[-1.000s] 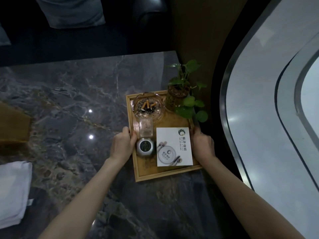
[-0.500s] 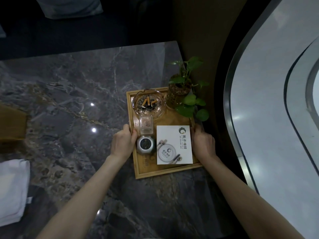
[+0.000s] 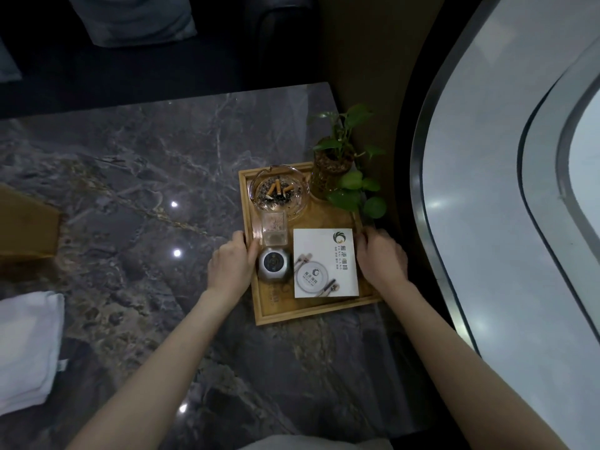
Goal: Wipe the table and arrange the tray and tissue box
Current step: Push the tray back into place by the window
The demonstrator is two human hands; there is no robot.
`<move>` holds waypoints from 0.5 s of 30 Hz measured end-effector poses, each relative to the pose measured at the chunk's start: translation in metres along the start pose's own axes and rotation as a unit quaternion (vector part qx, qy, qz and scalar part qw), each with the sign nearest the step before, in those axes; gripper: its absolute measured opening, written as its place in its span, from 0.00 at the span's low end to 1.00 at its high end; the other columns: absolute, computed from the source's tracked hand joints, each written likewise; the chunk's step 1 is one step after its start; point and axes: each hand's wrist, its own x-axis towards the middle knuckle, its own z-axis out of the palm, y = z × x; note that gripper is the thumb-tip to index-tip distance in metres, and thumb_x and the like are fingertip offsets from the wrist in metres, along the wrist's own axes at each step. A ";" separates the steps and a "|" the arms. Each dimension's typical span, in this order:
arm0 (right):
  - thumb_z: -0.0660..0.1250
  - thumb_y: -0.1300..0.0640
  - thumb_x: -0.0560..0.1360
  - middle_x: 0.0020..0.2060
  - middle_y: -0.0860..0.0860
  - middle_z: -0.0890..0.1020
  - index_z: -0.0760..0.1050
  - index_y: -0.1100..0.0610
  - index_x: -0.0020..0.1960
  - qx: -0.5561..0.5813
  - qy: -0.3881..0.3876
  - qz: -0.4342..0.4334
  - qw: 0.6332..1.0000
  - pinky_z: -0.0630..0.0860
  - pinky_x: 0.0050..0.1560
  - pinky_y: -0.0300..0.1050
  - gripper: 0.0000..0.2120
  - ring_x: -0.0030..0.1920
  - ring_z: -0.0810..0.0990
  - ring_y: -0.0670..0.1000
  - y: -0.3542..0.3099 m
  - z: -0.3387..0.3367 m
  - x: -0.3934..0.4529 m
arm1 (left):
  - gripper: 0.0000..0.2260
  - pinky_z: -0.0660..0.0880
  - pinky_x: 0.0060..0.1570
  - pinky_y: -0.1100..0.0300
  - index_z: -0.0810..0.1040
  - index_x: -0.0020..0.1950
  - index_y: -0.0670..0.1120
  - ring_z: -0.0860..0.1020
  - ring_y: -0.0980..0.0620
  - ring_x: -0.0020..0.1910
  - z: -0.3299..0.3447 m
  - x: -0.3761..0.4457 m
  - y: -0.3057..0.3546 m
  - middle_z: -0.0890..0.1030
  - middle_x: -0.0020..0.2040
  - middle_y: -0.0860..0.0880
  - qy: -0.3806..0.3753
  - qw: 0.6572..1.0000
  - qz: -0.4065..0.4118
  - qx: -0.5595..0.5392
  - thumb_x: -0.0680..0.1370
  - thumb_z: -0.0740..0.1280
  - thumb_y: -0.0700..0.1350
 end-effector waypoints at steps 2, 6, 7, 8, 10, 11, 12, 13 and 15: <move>0.55 0.57 0.80 0.52 0.61 0.79 0.73 0.61 0.60 0.096 0.014 0.003 0.995 0.71 0.46 0.46 0.14 0.51 0.78 0.60 -0.002 -0.008 -0.008 | 0.12 0.77 0.41 0.48 0.72 0.51 0.42 0.78 0.43 0.40 -0.002 -0.010 0.003 0.80 0.45 0.41 0.018 1.000 0.003 -0.012 0.79 0.57 0.50; 0.57 0.59 0.79 0.49 0.51 0.79 0.70 0.59 0.65 0.276 0.102 0.030 0.955 0.72 0.47 0.34 0.15 0.49 0.78 0.49 -0.010 -0.021 -0.046 | 0.17 0.73 0.51 0.50 0.67 0.65 0.43 0.74 0.45 0.55 -0.004 -0.038 0.007 0.73 0.59 0.42 0.053 0.998 0.038 -0.016 0.78 0.58 0.47; 0.58 0.58 0.79 0.47 0.50 0.79 0.70 0.59 0.65 0.299 0.123 0.043 0.945 0.72 0.44 0.32 0.15 0.46 0.78 0.48 -0.010 -0.020 -0.057 | 0.18 0.71 0.57 0.47 0.65 0.67 0.43 0.71 0.44 0.61 -0.003 -0.045 0.006 0.71 0.64 0.41 0.056 0.998 0.039 -0.002 0.78 0.58 0.47; 0.58 0.58 0.79 0.46 0.51 0.80 0.71 0.58 0.63 0.323 0.137 0.060 0.935 0.73 0.42 0.33 0.13 0.45 0.79 0.49 -0.009 -0.018 -0.068 | 0.20 0.66 0.63 0.45 0.63 0.69 0.43 0.67 0.43 0.66 -0.001 -0.052 0.005 0.67 0.69 0.41 0.052 0.998 0.039 0.015 0.78 0.57 0.48; 0.59 0.56 0.79 0.41 0.53 0.81 0.74 0.58 0.53 0.377 0.144 0.122 0.907 0.74 0.39 0.41 0.08 0.41 0.79 0.50 -0.005 -0.007 -0.088 | 0.25 0.56 0.70 0.45 0.58 0.72 0.42 0.58 0.44 0.73 0.003 -0.065 0.002 0.60 0.74 0.42 0.030 0.998 0.040 0.040 0.79 0.54 0.52; 0.58 0.55 0.79 0.36 0.53 0.80 0.75 0.58 0.47 0.407 0.139 0.168 0.887 0.73 0.35 0.43 0.09 0.36 0.79 0.50 -0.003 0.000 -0.096 | 0.28 0.51 0.71 0.45 0.55 0.74 0.42 0.54 0.45 0.74 0.005 -0.069 0.000 0.57 0.76 0.43 0.016 0.998 0.042 0.049 0.78 0.51 0.56; 0.58 0.54 0.80 0.31 0.54 0.79 0.75 0.58 0.42 0.439 0.131 0.221 0.861 0.72 0.30 0.42 0.13 0.30 0.77 0.50 0.000 0.007 -0.101 | 0.31 0.47 0.72 0.46 0.52 0.74 0.42 0.51 0.47 0.75 0.008 -0.073 -0.003 0.54 0.77 0.44 0.002 0.998 0.041 0.055 0.77 0.47 0.60; 0.57 0.53 0.80 0.28 0.55 0.77 0.75 0.60 0.40 0.471 0.115 0.270 0.832 0.69 0.24 0.40 0.16 0.25 0.75 0.49 0.004 0.014 -0.106 | 0.35 0.44 0.72 0.47 0.49 0.75 0.43 0.47 0.48 0.76 0.010 -0.076 -0.005 0.50 0.77 0.45 -0.016 0.997 0.036 0.060 0.75 0.43 0.63; 0.56 0.53 0.80 0.23 0.56 0.76 0.75 0.65 0.41 0.516 0.055 0.348 0.781 0.65 0.17 0.35 0.18 0.17 0.72 0.47 0.010 0.023 -0.111 | 0.39 0.40 0.72 0.48 0.44 0.75 0.43 0.42 0.50 0.75 0.015 -0.080 -0.011 0.46 0.77 0.46 -0.055 0.996 0.024 0.069 0.72 0.40 0.67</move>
